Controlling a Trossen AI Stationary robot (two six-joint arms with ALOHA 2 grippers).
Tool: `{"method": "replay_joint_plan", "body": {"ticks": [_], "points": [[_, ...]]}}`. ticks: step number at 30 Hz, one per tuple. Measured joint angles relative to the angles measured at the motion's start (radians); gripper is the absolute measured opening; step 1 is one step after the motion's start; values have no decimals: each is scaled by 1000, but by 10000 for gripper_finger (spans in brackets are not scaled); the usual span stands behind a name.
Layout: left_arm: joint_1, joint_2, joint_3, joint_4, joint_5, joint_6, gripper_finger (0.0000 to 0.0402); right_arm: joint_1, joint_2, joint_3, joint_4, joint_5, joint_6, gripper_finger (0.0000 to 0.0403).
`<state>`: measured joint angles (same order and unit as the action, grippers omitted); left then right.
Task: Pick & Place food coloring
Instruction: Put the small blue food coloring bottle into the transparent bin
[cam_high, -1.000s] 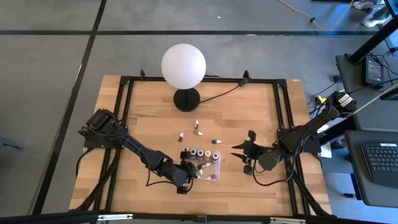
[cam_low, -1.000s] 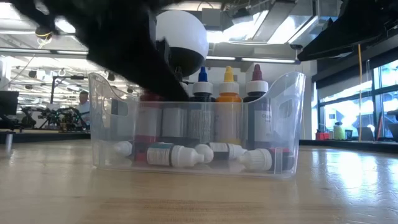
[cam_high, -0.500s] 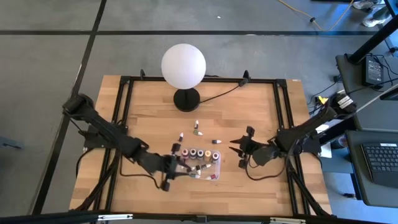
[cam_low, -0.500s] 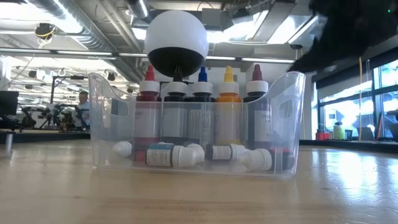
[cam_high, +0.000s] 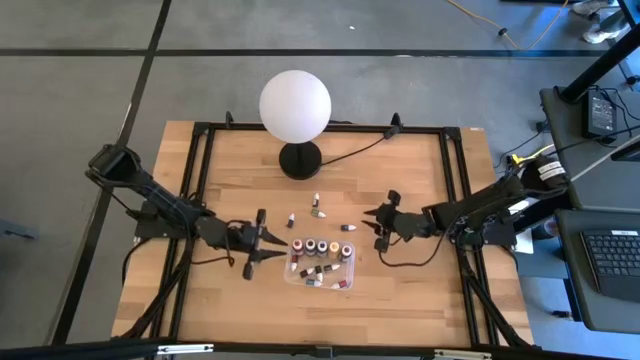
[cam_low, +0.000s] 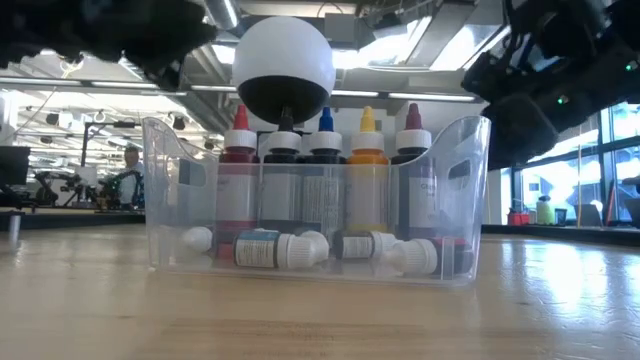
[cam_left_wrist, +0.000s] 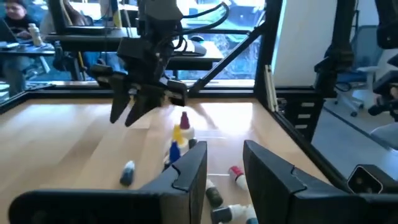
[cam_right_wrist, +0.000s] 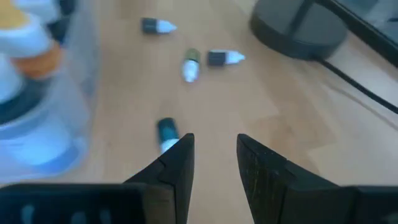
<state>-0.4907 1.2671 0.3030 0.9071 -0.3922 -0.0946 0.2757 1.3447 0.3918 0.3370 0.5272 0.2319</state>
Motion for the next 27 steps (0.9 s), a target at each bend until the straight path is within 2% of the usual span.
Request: {"method": "replay_joint_plan", "body": {"ticks": [7,12,16,23,27], "points": [[2,0,-31,7,-61,-22,100,-66,36,-2,20,-158,-29,137],[2,0,-31,0,-65,-23,100,-76,85,-2,63,-118,-33,181],[2,0,-31,1,-60,-23,99,-76,140,-2,94,-111,-74,199],[2,0,-31,0,-60,-23,102,-76,251,-2,234,-214,-148,199],[2,0,-31,1,-59,-23,99,-77,299,-1,282,-227,-193,194]]}}
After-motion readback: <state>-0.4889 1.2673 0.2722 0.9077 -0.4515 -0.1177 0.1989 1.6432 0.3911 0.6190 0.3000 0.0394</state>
